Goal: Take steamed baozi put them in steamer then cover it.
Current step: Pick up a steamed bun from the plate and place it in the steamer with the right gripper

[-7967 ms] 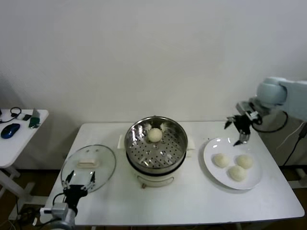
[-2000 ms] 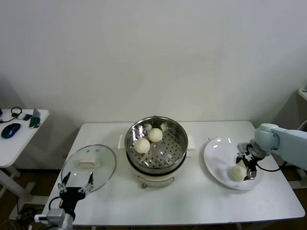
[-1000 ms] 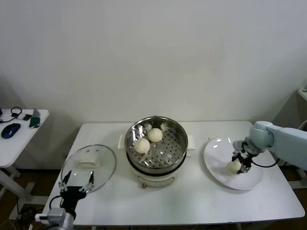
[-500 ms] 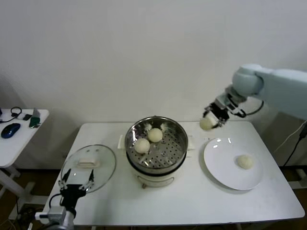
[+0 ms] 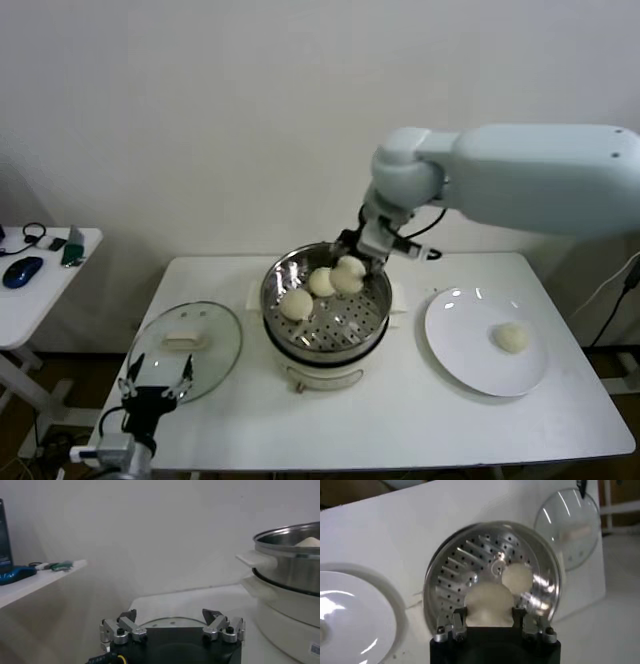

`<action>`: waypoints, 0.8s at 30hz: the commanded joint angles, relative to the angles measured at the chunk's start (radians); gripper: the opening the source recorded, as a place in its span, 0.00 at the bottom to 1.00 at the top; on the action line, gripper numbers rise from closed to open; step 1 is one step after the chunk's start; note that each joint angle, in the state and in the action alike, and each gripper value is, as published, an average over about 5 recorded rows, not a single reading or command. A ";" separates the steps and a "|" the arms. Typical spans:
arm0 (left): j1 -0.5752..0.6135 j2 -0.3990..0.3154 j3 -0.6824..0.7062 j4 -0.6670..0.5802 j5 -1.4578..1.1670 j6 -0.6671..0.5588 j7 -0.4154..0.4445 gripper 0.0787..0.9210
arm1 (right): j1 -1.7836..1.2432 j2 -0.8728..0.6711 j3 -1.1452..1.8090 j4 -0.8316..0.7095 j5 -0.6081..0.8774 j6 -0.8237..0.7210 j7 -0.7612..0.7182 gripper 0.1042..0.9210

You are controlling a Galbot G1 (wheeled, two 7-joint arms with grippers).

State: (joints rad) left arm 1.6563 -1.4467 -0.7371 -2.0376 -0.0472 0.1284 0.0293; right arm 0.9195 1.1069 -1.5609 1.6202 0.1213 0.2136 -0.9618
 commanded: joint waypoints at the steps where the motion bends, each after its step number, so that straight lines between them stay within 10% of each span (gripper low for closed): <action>1: 0.002 -0.002 -0.002 0.004 -0.001 -0.003 0.000 0.88 | -0.140 0.124 0.009 0.024 -0.123 0.017 0.033 0.62; 24: 0.004 -0.003 -0.002 0.014 -0.004 -0.014 -0.001 0.88 | -0.219 0.117 -0.003 -0.096 -0.167 0.033 0.059 0.76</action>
State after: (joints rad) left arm 1.6594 -1.4512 -0.7388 -2.0224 -0.0506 0.1150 0.0282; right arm 0.7142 1.2093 -1.5666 1.5436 -0.0267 0.2382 -0.9136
